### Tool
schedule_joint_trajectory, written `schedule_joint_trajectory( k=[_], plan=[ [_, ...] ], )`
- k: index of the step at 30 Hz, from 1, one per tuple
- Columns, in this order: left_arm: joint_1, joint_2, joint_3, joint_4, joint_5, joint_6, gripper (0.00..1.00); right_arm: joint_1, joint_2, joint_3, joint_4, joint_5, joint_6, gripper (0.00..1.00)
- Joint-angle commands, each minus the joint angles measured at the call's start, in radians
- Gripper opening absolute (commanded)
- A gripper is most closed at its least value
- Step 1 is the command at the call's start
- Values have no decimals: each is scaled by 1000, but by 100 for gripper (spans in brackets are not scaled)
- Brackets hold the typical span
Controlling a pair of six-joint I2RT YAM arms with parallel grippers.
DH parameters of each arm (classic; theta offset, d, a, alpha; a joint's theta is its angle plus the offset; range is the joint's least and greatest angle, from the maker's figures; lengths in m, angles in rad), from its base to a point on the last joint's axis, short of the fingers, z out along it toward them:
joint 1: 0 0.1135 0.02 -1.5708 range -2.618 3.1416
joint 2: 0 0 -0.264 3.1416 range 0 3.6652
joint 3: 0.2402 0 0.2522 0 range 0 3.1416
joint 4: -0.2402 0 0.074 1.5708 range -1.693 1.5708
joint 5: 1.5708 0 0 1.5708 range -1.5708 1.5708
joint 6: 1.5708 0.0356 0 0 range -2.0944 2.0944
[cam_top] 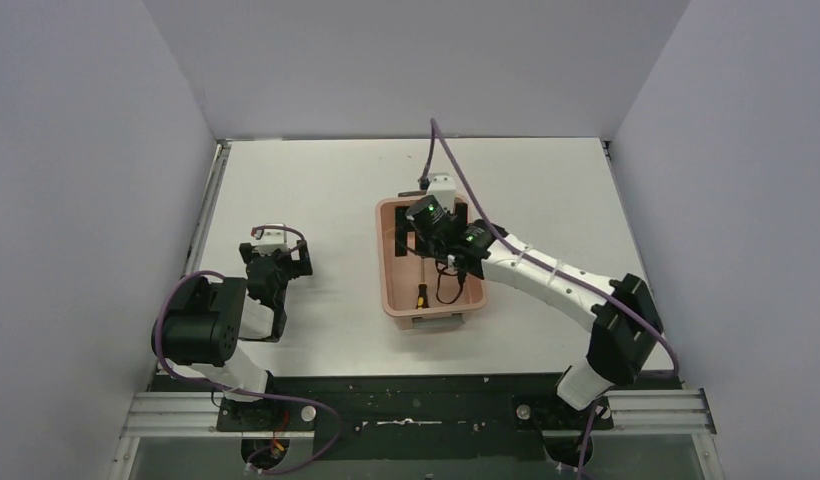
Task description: Put the screwdriver in the bin
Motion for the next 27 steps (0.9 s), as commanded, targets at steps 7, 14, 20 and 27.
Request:
schedule_joint_trajectory(
  k=[7, 14, 20, 27],
  plan=[
    [6, -10, 20, 40, 7, -5, 97, -430, -230, 61, -99, -98, -321, 100],
    [6, -10, 20, 39, 6, -5, 97, -842, -286, -3, -62, -275, -465, 100],
    [6, -10, 20, 39, 7, -6, 97, -918, -249, 15, -66, -208, -480, 100],
    [7, -10, 20, 39, 6, -7, 97, -918, -317, -62, 27, -248, -479, 100]
  ],
)
